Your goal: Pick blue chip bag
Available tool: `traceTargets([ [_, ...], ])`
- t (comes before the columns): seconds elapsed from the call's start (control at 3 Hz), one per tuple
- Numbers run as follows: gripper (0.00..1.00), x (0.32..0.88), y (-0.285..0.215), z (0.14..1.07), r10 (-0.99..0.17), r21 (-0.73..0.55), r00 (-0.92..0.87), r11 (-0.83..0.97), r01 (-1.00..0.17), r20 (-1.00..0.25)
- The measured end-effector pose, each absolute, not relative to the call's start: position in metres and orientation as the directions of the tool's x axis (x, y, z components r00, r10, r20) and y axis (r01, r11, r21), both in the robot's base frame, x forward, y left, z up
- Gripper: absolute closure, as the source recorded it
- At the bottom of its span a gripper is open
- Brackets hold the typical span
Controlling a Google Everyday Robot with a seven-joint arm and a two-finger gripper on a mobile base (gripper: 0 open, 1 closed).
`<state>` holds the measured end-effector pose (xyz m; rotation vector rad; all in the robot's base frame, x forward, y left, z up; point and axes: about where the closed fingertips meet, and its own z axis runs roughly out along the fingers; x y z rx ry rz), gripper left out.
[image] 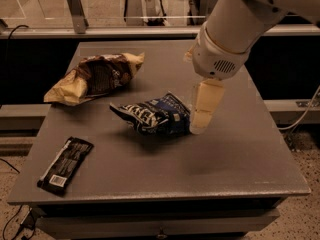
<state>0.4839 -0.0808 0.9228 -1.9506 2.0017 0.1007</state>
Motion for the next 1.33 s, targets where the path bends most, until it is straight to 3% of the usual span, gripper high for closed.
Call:
traceTargets([
  [1.0,0.00,0.494,-0.049,0.892,-0.913,-0.247,0.086,0.017,-0.969,-0.399],
  [1.33,0.18,0.497,-0.031,0.879,-0.899,-0.250,0.114,-0.005,-0.968,-0.423],
])
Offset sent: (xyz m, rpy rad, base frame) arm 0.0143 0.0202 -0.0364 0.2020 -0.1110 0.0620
